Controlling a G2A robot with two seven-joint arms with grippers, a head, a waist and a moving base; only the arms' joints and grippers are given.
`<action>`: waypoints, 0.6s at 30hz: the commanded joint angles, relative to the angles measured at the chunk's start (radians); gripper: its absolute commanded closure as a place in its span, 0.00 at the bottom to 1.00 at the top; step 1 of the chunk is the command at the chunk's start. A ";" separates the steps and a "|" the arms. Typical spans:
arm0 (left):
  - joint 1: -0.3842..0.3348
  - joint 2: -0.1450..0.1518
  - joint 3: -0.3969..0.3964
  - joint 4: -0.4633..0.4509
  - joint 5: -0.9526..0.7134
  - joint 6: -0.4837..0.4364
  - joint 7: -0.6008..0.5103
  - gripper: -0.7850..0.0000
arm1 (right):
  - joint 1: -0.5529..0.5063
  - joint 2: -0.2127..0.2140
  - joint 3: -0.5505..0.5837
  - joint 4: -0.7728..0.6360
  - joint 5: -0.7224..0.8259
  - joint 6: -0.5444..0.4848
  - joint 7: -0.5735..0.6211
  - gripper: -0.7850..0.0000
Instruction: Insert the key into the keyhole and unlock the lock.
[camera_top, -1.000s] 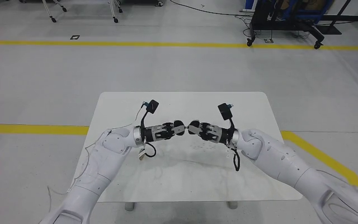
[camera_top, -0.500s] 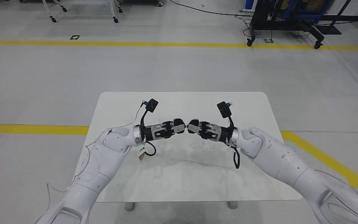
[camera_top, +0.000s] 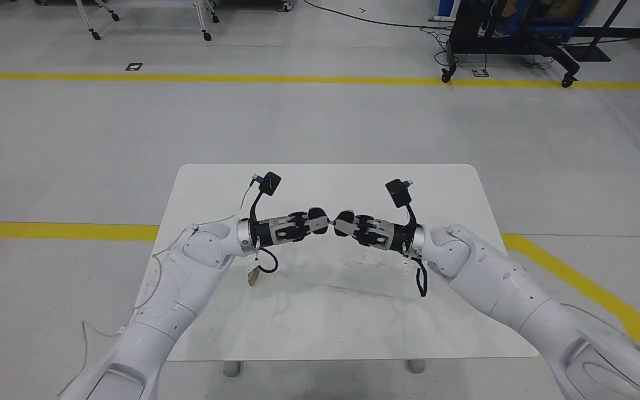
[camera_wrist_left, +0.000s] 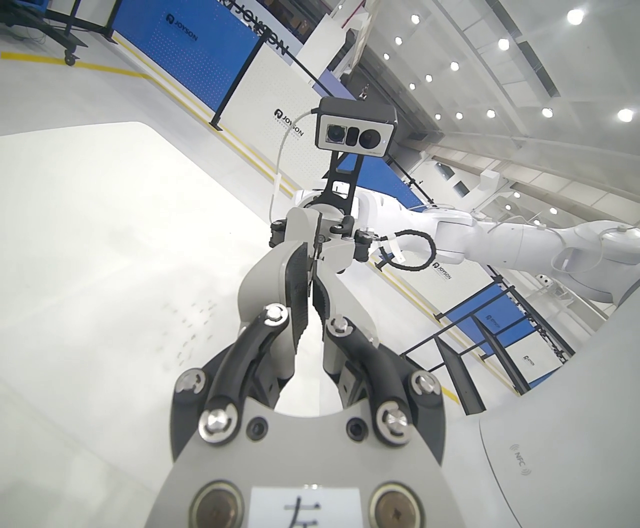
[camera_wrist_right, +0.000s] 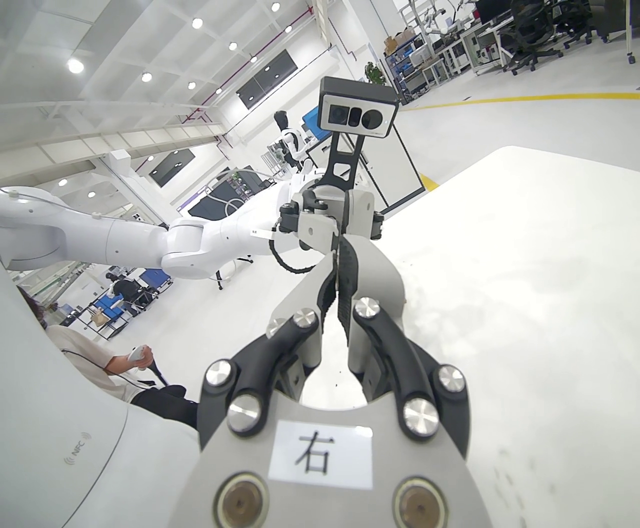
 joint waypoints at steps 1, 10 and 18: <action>-0.001 0.000 0.002 0.001 0.003 -0.001 0.007 1.00 | -0.002 -0.003 0.008 0.003 0.005 0.000 0.012 1.00; 0.007 0.005 -0.007 0.004 0.014 -0.019 0.045 1.00 | -0.015 -0.015 0.055 0.006 0.039 0.000 0.022 0.00; 0.024 0.015 -0.030 -0.022 0.024 -0.018 0.072 1.00 | -0.015 -0.015 0.055 0.006 0.039 0.000 0.022 0.00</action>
